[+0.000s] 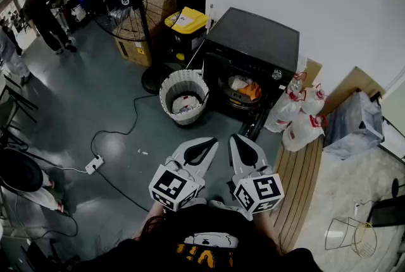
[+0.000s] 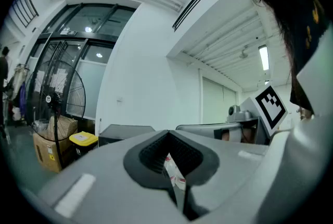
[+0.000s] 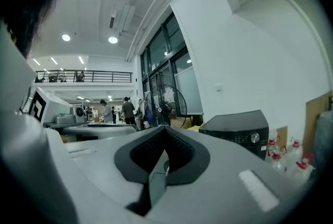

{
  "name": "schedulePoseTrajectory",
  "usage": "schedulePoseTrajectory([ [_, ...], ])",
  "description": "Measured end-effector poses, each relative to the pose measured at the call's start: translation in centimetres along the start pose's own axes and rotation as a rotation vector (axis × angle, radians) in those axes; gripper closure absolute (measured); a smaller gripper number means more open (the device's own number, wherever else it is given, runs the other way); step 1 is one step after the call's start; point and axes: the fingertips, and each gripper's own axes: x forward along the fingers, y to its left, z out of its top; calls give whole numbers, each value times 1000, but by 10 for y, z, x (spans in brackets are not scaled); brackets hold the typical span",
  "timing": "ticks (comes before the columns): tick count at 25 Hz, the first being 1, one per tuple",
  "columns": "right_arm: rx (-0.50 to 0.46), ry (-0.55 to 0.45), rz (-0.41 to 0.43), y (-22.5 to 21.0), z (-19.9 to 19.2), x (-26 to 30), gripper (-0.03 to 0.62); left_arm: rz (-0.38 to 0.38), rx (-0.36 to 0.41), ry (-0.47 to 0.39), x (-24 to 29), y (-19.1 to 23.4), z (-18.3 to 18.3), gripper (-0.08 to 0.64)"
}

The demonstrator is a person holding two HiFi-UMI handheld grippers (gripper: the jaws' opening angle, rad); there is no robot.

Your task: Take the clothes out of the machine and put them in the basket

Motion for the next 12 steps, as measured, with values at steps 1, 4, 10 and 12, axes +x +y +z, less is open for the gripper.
schedulePoseTrajectory([
  [1,-1,2,3,1,-1,0,580,0,1,-1,0,0,0,560],
  [4,-6,1,18,3,-2,0,578,2,3,-4,1,-1,2,560],
  [10,-17,-10,33,7,1,5,578,6,10,-1,1,4,3,560],
  [12,-15,-12,35,9,0,9,578,9,6,4,-2,7,1,560],
])
